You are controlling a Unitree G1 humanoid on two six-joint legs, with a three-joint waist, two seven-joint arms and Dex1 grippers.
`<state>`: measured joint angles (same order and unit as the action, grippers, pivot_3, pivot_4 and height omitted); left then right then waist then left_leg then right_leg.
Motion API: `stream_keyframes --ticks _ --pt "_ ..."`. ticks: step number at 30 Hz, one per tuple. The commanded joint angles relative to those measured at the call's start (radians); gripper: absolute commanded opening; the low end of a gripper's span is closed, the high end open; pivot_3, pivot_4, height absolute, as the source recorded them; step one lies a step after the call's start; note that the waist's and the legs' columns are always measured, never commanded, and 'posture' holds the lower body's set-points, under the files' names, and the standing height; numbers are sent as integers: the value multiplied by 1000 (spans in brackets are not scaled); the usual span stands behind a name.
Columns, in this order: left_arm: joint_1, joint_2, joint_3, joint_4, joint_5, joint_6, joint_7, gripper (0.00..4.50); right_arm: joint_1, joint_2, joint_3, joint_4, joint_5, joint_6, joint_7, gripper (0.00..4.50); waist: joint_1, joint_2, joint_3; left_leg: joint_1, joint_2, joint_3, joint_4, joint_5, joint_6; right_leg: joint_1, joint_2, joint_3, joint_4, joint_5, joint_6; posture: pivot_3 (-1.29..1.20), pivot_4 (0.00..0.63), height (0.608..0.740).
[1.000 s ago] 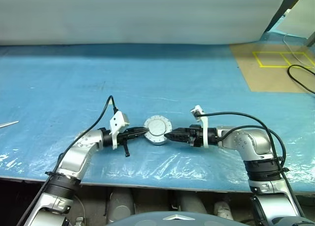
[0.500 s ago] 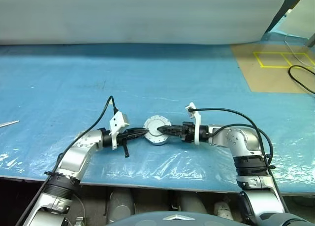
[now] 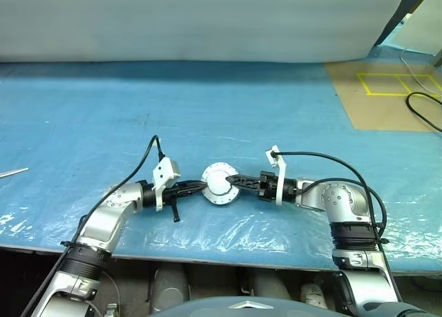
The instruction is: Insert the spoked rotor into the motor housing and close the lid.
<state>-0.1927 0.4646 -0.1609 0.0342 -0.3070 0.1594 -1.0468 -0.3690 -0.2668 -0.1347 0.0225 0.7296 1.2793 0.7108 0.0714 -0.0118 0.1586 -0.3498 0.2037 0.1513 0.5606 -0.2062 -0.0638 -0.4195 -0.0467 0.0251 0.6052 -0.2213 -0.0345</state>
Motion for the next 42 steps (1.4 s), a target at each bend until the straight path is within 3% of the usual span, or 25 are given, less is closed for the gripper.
stream_keyframes --ticks 1,10,21,31,38,42 --pt "-4 -9 -28 9 20 8 1 0 2 31 -16 -42 65 12 -1 2399 0 0 0 0 0 0 0 0 0 0 0 0 0 0 0 0 150 740" --pt "-18 -16 -28 18 23 5 4 0 -21 99 -95 -36 113 42 -55 2384 -1 0 0 -1 0 0 0 0 0 -1 0 0 0 0 0 0 150 740" --pt "-19 -32 26 -22 -32 45 30 0 -16 122 -75 -9 93 43 -67 2365 -2 1 0 -1 0 0 0 0 0 -1 0 -1 0 0 0 0 150 740" --pt "4 13 249 -351 -469 447 103 0 -27 129 -59 46 65 4 -80 2365 -6 3 3 -2 1 0 -1 0 -1 -4 3 -2 1 -1 -3 0 150 740" --pt "33 25 343 -327 -508 469 173 0 -33 146 -73 62 84 10 -92 2365 -6 4 4 -2 1 0 -2 0 -1 -4 4 -2 1 -1 -3 0 150 740" --pt "79 44 401 -312 -604 558 186 871 -58 166 -116 49 134 37 -103 2365 -7 4 4 -2 2 0 -2 0 -1 -4 4 -2 1 -1 -3 0 150 740"
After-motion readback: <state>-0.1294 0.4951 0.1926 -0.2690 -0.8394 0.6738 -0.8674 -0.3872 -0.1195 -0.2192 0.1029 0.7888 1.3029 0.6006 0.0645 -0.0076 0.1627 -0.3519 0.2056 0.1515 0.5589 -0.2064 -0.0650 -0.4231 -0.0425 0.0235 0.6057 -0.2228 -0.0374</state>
